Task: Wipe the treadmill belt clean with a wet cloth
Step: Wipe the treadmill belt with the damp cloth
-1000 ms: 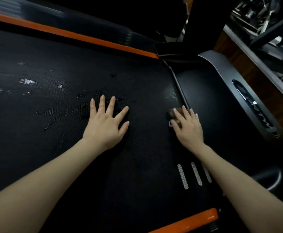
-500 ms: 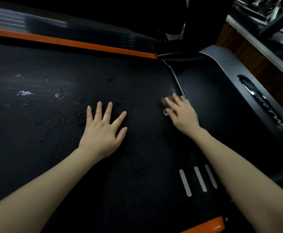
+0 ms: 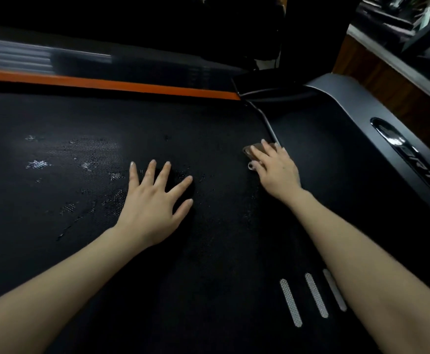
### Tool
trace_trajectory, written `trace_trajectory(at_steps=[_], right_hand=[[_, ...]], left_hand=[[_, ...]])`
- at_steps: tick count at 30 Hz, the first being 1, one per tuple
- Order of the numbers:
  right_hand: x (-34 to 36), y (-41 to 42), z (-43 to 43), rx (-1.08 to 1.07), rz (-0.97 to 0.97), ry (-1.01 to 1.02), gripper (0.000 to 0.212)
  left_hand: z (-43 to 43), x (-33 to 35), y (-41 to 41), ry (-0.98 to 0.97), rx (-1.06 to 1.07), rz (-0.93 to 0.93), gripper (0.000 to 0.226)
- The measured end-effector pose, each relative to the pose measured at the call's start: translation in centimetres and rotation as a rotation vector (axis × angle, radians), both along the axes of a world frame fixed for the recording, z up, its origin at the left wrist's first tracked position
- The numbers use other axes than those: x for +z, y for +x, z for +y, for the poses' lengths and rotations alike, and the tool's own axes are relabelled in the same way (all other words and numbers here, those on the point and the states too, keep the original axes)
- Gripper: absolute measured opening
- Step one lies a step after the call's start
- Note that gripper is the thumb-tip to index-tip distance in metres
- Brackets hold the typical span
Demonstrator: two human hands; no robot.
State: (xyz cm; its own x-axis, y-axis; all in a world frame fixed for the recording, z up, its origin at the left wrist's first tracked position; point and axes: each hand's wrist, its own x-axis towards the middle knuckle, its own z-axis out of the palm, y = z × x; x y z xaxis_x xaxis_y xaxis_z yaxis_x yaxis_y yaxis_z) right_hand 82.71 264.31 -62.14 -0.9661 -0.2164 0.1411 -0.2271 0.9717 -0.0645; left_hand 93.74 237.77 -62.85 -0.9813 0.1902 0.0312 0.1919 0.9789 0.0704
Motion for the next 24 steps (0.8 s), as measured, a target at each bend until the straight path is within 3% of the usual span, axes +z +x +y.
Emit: trace_trajectory(at_steps=[3,7,9,11,15,17,22,24], right_hand=[[-0.3,1.4,-2.2,-0.062,0.005,-0.032,0.044],[-1.2,7.8,-2.8,0.386,0.069,-0.052,0.046],[-0.7,6.2,-1.5,0.497,0.027,-0.001,0.047],[-0.5,2.2,-0.6,0.412,0.028,0.021,0.050],[-0.4,-5.1,-2.2,-0.105,0.014,-0.028,0.045],[-0.3,-4.3,-4.7,-0.137,0.027,-0.047,0.045],[-1.2,1.8,-5.7,0.416,0.025,-0.024,0.049],[-0.8,-0.9,-4.1,0.402,0.028,0.013,0.047]], left_hand=[[-0.6,0.0,-2.8,-0.031,0.047,-0.011,0.082],[-0.9,-0.7,-6.1,-0.017,0.095,-0.042,0.065],[-0.9,-1.2,-6.4,0.015,0.095,-0.026,0.072],[-1.0,-1.4,-6.3,0.034,0.099,-0.009,0.083],[-0.7,-1.6,-6.3,0.033,0.107,0.010,0.085],[-0.6,-1.7,-6.3,0.036,0.105,0.020,0.085],[-0.8,-1.9,-6.4,0.045,0.103,0.033,0.085],[-0.8,-1.9,-6.3,0.045,0.102,0.024,0.085]])
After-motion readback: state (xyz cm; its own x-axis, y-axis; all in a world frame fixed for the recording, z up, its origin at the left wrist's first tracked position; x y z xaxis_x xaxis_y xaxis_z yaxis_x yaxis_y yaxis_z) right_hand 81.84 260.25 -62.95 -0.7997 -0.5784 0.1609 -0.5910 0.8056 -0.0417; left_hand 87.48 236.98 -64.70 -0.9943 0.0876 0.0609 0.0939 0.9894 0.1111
